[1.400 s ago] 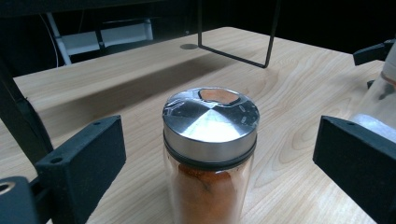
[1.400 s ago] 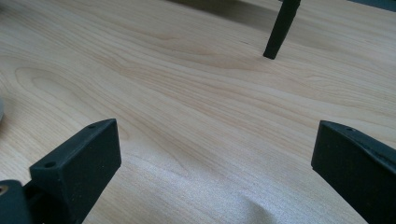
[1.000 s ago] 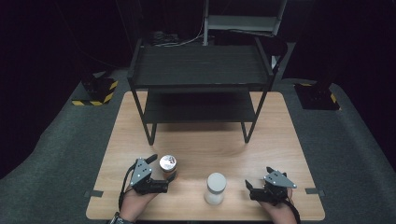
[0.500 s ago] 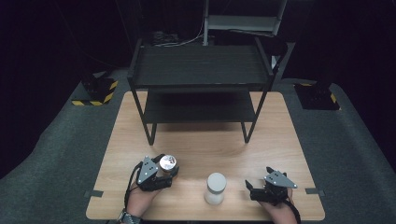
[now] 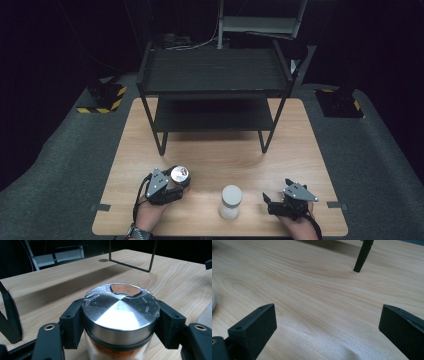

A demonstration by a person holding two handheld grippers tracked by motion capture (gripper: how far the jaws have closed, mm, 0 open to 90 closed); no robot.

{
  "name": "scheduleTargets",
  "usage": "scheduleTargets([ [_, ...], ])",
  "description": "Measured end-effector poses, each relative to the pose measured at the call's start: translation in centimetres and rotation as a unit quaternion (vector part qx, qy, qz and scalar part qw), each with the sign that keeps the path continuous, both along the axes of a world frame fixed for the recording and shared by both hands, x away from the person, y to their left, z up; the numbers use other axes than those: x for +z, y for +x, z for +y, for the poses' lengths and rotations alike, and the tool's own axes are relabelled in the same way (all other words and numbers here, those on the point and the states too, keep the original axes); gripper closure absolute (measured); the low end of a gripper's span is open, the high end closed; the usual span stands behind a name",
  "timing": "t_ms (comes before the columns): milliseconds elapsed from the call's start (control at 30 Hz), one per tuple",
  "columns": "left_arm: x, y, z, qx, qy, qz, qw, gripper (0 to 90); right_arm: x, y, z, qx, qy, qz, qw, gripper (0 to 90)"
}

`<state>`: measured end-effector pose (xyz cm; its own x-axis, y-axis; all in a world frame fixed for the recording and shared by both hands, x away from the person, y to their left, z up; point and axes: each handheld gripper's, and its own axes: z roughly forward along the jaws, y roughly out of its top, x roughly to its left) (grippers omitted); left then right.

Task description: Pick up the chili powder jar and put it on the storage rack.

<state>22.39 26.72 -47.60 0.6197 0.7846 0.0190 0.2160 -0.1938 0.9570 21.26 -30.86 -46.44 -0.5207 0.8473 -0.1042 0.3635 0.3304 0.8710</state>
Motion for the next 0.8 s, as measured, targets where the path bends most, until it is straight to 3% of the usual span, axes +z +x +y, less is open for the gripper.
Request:
scheduleTargets([
  [300, 0.0, -0.1, 0.1, -0.001, 0.0, -0.002, 1.0, 33.6, 0.0, 0.1, 0.0, 0.001, -0.001, 0.001, 1.0, 0.8],
  [433, 0.0, 0.0, 0.4, -0.002, -0.011, 0.0, 0.9999, 33.8, 0.0, 0.1, -0.1, 0.002, 0.001, 0.002, 1.0, 0.8],
  [800, 1.2, -0.6, 0.6, -0.005, -0.013, -0.025, 0.9996, 34.0, 0.0, 0.1, 0.0, 0.002, 0.0, 0.002, 1.0, 0.9],
])
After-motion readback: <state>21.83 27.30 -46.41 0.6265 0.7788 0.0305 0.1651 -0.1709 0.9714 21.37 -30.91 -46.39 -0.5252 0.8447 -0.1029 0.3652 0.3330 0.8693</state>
